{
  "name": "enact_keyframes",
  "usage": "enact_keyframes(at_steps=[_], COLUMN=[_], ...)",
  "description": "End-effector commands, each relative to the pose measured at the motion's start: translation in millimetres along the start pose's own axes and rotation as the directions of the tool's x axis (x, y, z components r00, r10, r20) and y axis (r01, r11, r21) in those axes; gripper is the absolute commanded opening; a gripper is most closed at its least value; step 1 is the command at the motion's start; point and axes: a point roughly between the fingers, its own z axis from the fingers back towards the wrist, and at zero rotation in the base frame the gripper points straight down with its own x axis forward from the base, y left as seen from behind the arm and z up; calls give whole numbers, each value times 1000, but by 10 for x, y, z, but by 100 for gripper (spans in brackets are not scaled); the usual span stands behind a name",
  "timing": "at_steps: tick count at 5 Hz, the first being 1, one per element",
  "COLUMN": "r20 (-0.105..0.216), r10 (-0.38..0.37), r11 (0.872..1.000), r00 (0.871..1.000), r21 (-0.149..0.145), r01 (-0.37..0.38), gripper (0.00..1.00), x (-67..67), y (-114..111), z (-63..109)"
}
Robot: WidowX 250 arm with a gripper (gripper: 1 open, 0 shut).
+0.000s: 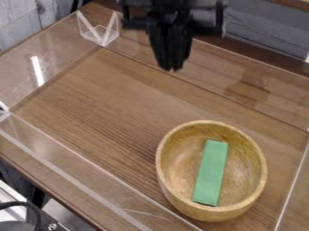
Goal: Remove the green block from inside the brown bowl and put it on the table
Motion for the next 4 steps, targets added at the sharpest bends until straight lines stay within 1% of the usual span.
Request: enact_keyframes(at_steps=[1,2,3,4], r20=[44,57,60,71], r10=[-2,31,38,54], r11=[1000,1000,999,999], r00=[999,998,997,996], r21=[0,-1,-3,-4], r01=[2,-31,-38,-54], gripper=[100,100,100,100], x=[64,52,-80,-215], y=[-10,-41,-132,-257], z=[-57,-206,-359,-510])
